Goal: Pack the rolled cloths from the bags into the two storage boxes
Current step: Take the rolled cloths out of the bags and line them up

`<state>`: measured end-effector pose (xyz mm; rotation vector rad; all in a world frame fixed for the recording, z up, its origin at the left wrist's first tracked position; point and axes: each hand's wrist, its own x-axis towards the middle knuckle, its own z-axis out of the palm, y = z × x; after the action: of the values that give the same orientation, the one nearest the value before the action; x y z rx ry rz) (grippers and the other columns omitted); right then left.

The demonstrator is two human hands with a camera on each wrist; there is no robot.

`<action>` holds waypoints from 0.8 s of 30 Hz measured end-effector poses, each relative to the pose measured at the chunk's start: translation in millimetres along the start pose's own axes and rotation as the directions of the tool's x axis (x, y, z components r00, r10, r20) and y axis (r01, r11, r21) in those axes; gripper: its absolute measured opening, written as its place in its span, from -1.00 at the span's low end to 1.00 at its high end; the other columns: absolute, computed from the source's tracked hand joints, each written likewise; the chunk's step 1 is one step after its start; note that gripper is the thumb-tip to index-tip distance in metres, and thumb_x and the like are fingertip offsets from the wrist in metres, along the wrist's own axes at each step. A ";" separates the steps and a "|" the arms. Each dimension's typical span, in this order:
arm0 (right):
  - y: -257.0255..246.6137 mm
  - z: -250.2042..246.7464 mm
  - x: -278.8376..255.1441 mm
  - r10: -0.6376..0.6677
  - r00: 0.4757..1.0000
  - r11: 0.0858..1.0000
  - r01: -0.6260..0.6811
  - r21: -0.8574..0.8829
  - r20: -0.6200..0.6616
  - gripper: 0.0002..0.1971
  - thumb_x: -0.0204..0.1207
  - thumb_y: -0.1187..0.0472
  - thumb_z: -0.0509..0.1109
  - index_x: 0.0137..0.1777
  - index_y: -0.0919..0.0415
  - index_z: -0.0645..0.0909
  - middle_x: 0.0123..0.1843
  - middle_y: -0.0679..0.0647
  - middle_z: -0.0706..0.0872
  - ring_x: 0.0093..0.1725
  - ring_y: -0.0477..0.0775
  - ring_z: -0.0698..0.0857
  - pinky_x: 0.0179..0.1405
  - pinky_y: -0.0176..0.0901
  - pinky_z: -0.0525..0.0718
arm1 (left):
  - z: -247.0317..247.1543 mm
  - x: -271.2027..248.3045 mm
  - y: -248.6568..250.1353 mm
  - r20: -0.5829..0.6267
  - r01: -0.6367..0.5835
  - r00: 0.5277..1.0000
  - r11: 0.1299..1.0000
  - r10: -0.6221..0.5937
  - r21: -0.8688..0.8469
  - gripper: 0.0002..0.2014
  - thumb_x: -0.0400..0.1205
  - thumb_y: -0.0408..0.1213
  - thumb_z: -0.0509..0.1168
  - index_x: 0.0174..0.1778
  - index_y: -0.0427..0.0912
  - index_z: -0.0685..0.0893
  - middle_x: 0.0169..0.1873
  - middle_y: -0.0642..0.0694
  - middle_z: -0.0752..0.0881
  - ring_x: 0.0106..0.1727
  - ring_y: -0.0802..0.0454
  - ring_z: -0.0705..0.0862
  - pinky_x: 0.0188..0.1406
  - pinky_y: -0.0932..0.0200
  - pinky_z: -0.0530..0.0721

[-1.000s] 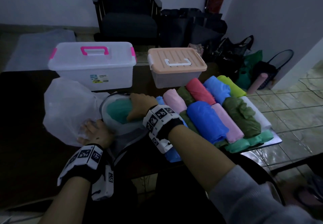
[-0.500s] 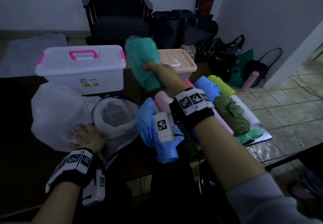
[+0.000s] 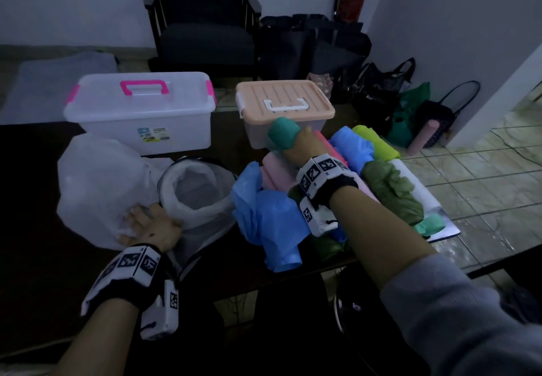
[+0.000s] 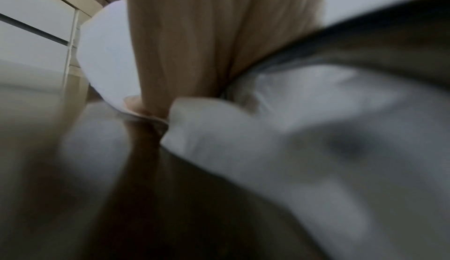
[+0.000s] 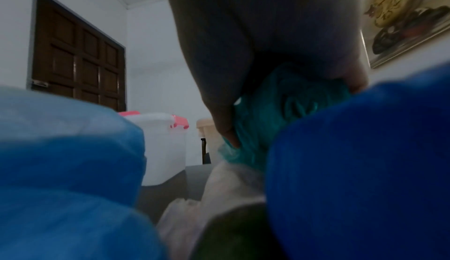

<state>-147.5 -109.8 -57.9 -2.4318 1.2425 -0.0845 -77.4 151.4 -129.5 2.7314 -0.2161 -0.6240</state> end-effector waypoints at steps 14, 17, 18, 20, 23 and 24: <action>-8.2 6.0 -16.5 -0.012 0.989 0.996 -0.002 -0.090 -0.148 -0.18 0.50 -0.25 0.26 0.57 0.31 0.16 0.56 0.26 0.19 0.54 0.28 0.16 0.48 0.16 0.17 | -4.1 3.6 -8.3 0.038 -0.022 0.999 1.000 0.022 0.016 -0.22 0.63 0.16 0.11 0.63 -0.20 -0.03 0.63 -0.23 -0.13 0.65 -0.19 -0.18 0.59 -0.25 -0.09; -26.3 -8.6 -28.6 -0.143 0.975 0.986 0.156 0.067 -0.168 -0.34 0.55 -0.06 0.26 0.58 0.15 0.17 0.58 0.19 0.15 0.56 0.27 0.12 0.49 0.20 0.11 | -19.9 4.4 -20.0 0.107 -0.194 0.971 0.969 0.212 -0.154 0.21 0.30 0.38 0.32 0.65 -0.16 -0.20 0.64 -0.16 -0.11 0.65 -0.15 -0.11 0.62 -0.14 -0.02; -32.6 -11.0 -32.8 -0.176 0.971 0.974 0.195 0.112 -0.160 -0.38 0.57 -0.01 0.25 0.58 0.12 0.17 0.57 0.17 0.15 0.56 0.27 0.11 0.49 0.21 0.11 | -26.9 0.6 -24.0 0.109 -0.291 0.942 0.933 0.319 -0.213 0.27 0.30 0.28 0.45 0.64 -0.12 -0.28 0.64 -0.10 -0.12 0.66 -0.11 -0.10 0.62 -0.08 0.01; -44.6 -12.5 -42.5 -0.225 0.966 0.953 0.245 0.178 -0.123 -0.44 0.59 0.06 0.22 0.57 0.11 0.19 0.57 0.18 0.17 0.55 0.27 0.12 0.48 0.21 0.13 | -36.2 -6.5 -33.9 0.211 -0.438 0.857 0.881 0.469 -0.181 0.35 0.25 0.06 0.60 0.61 -0.02 -0.38 0.63 -0.04 -0.14 0.66 -0.09 -0.14 0.62 -0.08 0.03; -60.9 -5.4 -54.2 -0.298 0.952 0.920 0.306 0.244 -0.071 -0.48 0.60 0.13 0.23 0.54 0.15 0.26 0.54 0.23 0.24 0.54 0.29 0.18 0.47 0.17 0.20 | -34.5 -21.0 -52.1 0.468 -0.424 0.826 0.894 0.315 0.146 0.37 0.20 0.11 0.61 0.55 0.23 -0.44 0.62 -0.05 -0.34 0.62 -0.18 -0.37 0.60 -0.29 -0.07; -65.4 -0.6 -56.6 -0.324 0.944 0.912 0.330 0.245 -0.065 -0.49 0.59 0.14 0.25 0.53 0.17 0.29 0.53 0.25 0.28 0.53 0.29 0.22 0.46 0.15 0.24 | -32.6 -25.5 -58.4 0.467 -0.409 0.840 0.887 0.276 0.212 0.31 0.23 0.13 0.58 0.56 0.28 -0.39 0.62 -0.04 -0.36 0.62 -0.19 -0.39 0.58 -0.31 -0.09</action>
<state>-131.7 -31.3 -25.2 -2.3903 0.7646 -0.3463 -81.4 220.7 -112.1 2.6838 -0.9689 -1.1522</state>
